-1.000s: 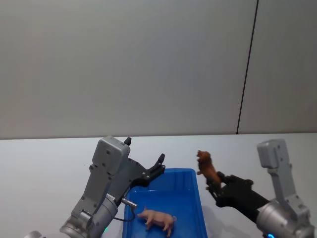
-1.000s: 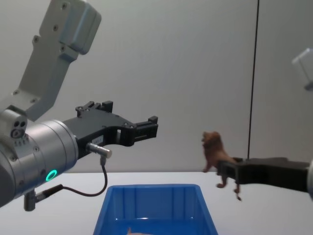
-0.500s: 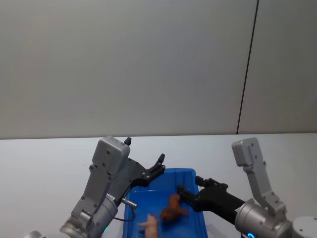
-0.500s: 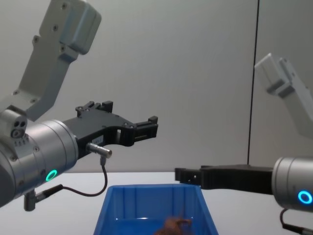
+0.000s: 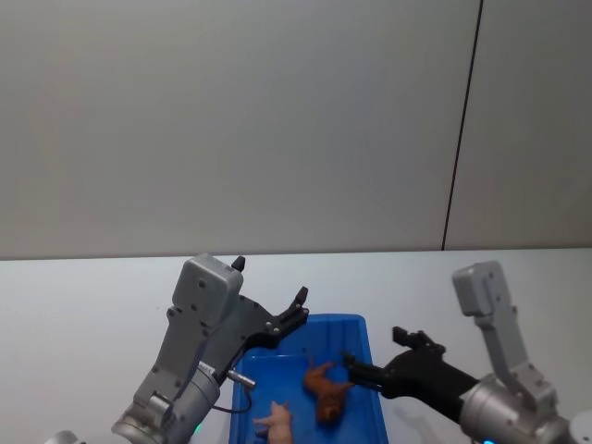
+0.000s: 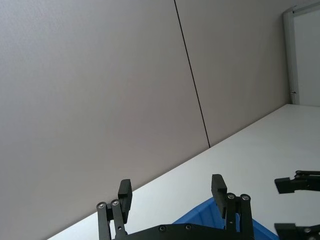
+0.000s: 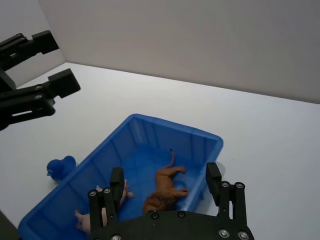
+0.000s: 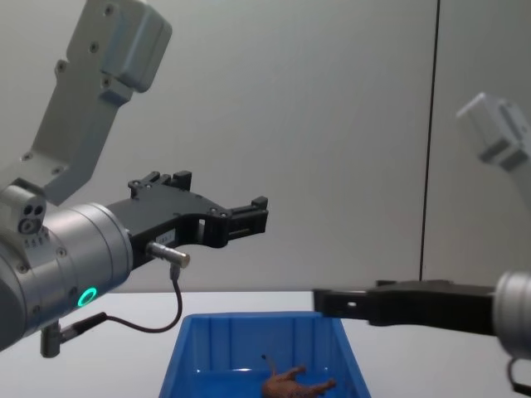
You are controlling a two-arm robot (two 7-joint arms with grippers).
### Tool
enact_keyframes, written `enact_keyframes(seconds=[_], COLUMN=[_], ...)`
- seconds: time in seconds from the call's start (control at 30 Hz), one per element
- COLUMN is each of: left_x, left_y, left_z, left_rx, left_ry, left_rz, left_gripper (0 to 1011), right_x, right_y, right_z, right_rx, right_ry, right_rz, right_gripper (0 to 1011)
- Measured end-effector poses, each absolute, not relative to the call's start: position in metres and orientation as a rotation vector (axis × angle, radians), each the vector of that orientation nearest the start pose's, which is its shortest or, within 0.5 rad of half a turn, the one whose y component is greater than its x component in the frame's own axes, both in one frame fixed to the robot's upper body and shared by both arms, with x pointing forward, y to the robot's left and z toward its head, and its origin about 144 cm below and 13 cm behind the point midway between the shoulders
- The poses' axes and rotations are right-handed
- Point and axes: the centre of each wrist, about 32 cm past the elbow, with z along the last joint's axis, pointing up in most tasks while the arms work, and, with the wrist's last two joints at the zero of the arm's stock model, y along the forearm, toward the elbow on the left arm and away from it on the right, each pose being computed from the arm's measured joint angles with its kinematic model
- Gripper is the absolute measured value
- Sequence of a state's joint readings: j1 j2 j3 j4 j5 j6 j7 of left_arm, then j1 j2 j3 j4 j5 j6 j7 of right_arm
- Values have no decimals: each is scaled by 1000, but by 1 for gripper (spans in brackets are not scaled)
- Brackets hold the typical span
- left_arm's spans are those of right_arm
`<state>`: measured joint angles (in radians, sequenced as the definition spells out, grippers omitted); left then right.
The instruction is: Pick up the two dolls from the table and place them into the box.
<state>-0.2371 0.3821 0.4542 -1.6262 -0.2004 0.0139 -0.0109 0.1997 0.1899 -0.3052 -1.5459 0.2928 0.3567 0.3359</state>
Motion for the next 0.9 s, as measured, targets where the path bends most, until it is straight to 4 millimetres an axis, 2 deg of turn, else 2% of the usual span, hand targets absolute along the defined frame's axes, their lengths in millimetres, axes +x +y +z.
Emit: enact_keyframes(seconds=[0.4,0.9], left_x=[492,487], left_y=[198,207], left_z=[1204,1203], left_rx=[61,107], left_ry=[-267,-276], left_rz=[1123,1160], left_gripper=[1001,1001], right_x=[486,479], right_y=[-216,-228], right_z=[1181,1179], right_rx=[-149,-155], right_ry=[184,165], right_rz=[-983,-1010], right_gripper=[1001,1001])
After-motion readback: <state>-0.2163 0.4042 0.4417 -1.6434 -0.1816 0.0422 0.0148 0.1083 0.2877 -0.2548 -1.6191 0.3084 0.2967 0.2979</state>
